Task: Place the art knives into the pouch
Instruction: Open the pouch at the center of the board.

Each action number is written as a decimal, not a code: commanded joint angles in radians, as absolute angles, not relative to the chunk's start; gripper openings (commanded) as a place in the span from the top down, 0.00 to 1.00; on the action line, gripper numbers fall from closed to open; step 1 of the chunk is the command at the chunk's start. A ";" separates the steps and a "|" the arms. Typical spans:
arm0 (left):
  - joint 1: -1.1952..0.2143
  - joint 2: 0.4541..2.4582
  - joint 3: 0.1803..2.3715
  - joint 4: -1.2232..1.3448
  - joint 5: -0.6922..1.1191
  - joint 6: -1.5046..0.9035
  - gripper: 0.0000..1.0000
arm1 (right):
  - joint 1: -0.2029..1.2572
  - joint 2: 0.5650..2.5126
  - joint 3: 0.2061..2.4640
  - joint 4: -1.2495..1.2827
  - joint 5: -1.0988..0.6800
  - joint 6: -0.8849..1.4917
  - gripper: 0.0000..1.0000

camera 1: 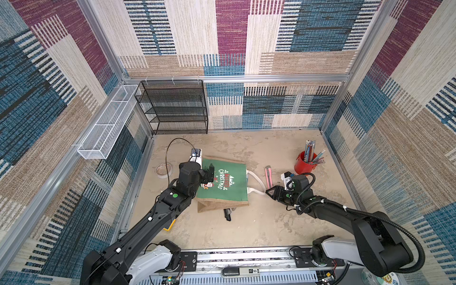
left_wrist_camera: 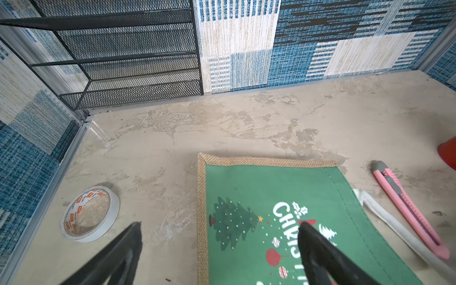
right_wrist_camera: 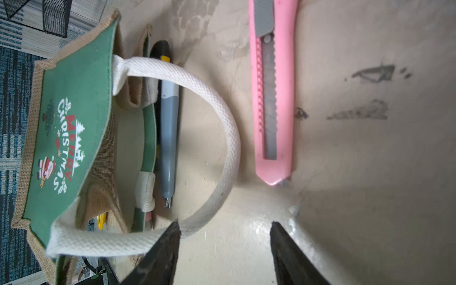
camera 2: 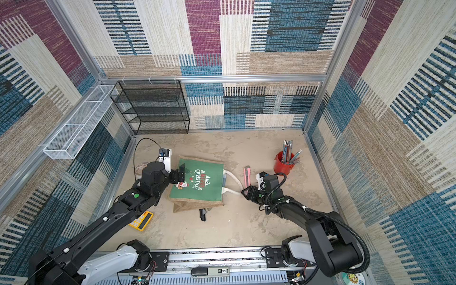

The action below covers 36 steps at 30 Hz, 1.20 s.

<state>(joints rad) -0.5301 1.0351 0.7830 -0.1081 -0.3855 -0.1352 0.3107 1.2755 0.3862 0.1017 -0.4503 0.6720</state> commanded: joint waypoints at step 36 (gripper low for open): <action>-0.559 1.023 0.750 -0.091 -0.366 -0.155 0.02 | 0.377 1.395 0.256 0.671 -0.580 1.285 0.42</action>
